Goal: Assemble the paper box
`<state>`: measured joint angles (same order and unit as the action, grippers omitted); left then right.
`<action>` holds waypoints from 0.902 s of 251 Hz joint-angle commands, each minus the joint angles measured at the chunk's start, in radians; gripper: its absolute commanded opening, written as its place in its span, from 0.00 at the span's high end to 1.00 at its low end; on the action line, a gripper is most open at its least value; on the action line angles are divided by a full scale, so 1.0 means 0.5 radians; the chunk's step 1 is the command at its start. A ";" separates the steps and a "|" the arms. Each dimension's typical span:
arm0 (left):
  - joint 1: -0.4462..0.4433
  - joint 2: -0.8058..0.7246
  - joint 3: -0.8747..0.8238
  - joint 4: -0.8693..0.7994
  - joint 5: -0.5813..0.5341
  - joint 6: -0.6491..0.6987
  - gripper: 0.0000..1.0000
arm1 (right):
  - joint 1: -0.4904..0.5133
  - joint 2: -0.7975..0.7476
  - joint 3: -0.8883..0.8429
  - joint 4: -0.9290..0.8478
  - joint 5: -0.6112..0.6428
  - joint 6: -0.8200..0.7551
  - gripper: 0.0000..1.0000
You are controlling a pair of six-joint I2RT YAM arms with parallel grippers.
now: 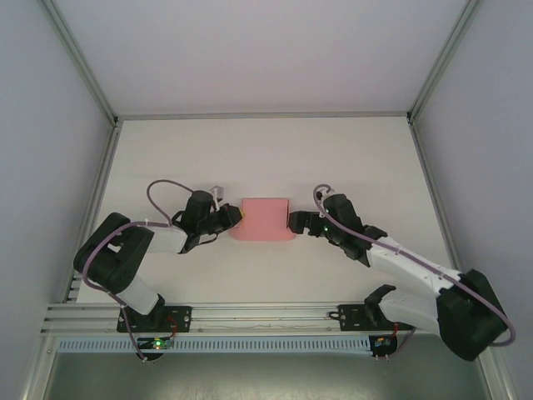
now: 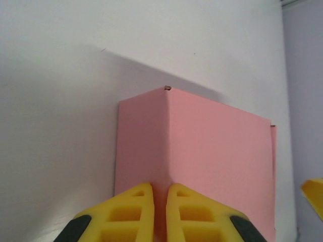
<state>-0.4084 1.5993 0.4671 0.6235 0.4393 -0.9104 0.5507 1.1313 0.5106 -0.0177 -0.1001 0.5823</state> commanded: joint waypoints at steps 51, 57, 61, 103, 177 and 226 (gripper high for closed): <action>0.140 0.348 -0.158 0.621 0.373 -0.283 1.00 | -0.042 0.406 0.218 0.155 -0.454 0.084 0.02; 0.142 0.354 -0.162 0.637 0.380 -0.293 1.00 | -0.044 0.433 0.223 0.179 -0.470 0.095 0.03; 0.142 0.357 -0.164 0.647 0.381 -0.298 1.00 | -0.045 0.452 0.227 0.195 -0.480 0.106 0.03; 0.151 0.358 -0.174 0.603 0.341 -0.272 1.00 | -0.078 0.624 0.236 0.399 -0.616 0.251 0.09; 0.151 0.319 -0.178 0.548 0.342 -0.209 1.00 | -0.185 0.796 0.221 0.750 -0.813 0.425 0.25; 0.151 0.264 -0.168 0.450 0.303 -0.169 1.00 | -0.198 0.894 0.207 0.948 -0.990 0.539 0.40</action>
<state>-0.3447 1.7435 0.4019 0.9600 0.6018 -1.0351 0.4599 1.5612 0.6067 0.3588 -0.5198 0.8036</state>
